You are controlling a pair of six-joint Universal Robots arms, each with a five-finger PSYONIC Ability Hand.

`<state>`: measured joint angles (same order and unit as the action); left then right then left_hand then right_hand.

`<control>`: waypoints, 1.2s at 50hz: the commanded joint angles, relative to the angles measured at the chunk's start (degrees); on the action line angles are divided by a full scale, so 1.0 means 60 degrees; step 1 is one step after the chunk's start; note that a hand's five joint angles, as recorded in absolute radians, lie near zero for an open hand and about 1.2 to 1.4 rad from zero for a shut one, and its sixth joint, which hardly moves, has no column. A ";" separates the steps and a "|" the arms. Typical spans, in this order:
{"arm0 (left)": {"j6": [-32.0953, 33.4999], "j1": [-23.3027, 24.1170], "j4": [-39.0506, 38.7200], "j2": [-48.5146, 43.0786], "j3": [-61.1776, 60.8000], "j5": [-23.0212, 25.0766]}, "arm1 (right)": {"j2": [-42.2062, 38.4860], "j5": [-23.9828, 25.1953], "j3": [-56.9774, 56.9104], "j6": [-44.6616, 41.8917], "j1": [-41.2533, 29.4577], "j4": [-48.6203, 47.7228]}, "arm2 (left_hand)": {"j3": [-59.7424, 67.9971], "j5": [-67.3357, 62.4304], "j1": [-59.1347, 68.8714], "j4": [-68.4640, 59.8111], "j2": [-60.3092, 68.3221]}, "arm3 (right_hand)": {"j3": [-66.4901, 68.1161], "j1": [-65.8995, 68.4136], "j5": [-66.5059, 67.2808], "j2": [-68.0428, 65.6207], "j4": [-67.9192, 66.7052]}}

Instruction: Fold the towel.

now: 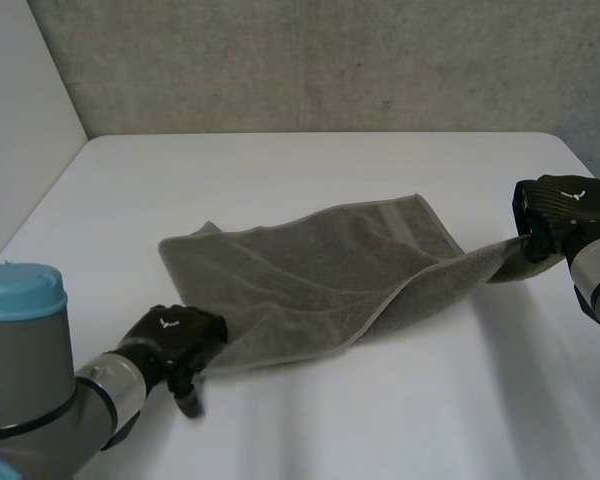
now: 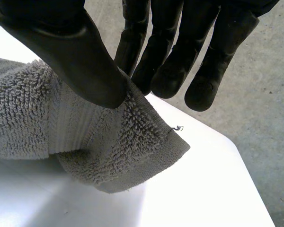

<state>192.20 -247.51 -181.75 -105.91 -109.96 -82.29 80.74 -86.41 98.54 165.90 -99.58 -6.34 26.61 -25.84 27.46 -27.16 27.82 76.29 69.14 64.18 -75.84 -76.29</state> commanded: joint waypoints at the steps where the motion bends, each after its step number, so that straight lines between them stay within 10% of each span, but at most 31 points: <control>1: -0.0070 0.0309 -0.0016 -0.0409 0.0587 -0.0054 | -0.0024 0.0016 0.0057 -0.0008 0.0000 -0.0070 | -0.0686 0.2224 -0.0828 0.0777 -0.0889 | 0.0618 0.1810 0.0970 -0.0694 -0.0618; 15: -0.0070 0.0573 -0.0045 -0.1216 0.1335 -0.0200 | -0.0024 0.0016 0.0218 -0.0287 0.0000 -0.0247 | 0.0884 0.0654 0.0742 -0.0793 0.0682 | 0.0618 0.1810 0.0970 -0.0694 -0.0618; 22: -0.0100 0.0530 -0.0060 -0.1143 0.1715 -0.0843 | 0.0005 0.0045 0.0058 -0.0272 0.0000 -0.0276 | 0.8892 -0.7355 0.8750 -0.8802 0.8690 | 0.0618 0.1810 0.0970 -0.0694 -0.0618; 29: -0.0100 0.0383 -0.0030 -0.0161 0.2434 -0.1548 | 0.0459 0.0001 -0.0910 -0.0272 0.0088 0.0046 | 0.8898 -0.7361 0.8756 -0.8807 0.8696 | 0.0618 0.1810 0.0970 -0.0694 -0.0618; 42: 0.0105 -0.0071 0.2557 0.1920 0.6793 -0.1651 | 0.0884 0.0998 -0.6842 -0.1078 0.0161 0.5715 | 0.8898 -0.7361 0.8756 -0.8807 0.8696 | 0.0618 0.1810 0.0970 -0.0694 -0.0618; 60: 0.3752 -0.0408 0.4145 -0.2764 1.0338 -0.1738 | -0.3594 0.1175 -0.9652 -0.3611 -0.0321 0.6994 | 0.8898 -0.7361 0.8756 -0.8807 0.8696 | 0.0618 0.1810 0.0970 -0.0694 -0.0618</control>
<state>210.05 -249.03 -155.36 -111.88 -55.31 -92.65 66.63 -77.58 42.57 146.69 -99.95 40.14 88.39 -83.60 81.15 -86.85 85.82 76.29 69.13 64.18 -76.37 -76.30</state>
